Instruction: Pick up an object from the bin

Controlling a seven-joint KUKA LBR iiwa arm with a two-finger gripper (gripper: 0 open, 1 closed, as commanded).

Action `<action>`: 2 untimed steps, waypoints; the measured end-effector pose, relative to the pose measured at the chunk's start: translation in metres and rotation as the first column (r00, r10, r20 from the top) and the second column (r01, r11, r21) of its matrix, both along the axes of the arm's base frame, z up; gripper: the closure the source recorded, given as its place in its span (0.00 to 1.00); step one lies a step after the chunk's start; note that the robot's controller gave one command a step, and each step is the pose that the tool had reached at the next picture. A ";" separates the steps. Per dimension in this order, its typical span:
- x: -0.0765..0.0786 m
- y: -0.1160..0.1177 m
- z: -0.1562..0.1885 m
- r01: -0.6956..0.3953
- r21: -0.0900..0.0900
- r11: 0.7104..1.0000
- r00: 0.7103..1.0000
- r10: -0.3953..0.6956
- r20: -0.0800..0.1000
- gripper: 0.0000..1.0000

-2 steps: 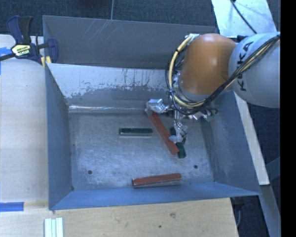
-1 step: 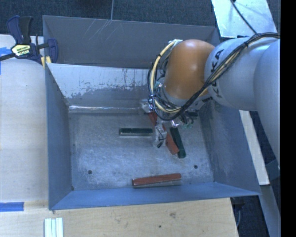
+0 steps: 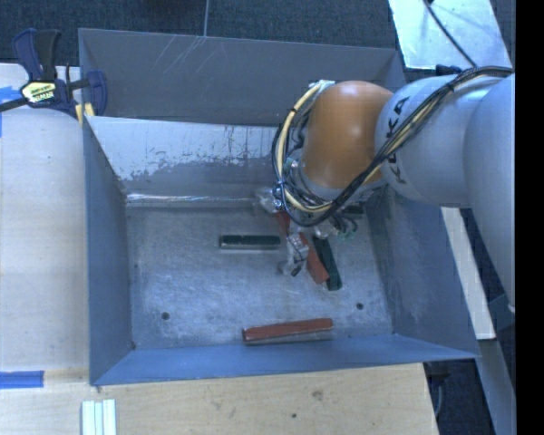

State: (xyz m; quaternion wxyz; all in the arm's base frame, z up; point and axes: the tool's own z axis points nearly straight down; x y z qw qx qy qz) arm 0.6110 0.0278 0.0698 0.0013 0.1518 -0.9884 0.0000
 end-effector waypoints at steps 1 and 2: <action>0.001 0.000 0.002 0.000 0.001 1.000 1.000 0.000 0.003 1.00; -0.003 -0.020 0.128 -0.017 0.000 1.000 1.000 0.017 0.015 1.00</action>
Offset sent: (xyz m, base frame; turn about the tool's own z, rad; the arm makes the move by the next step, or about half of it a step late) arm 0.0000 0.0000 0.0000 0.0000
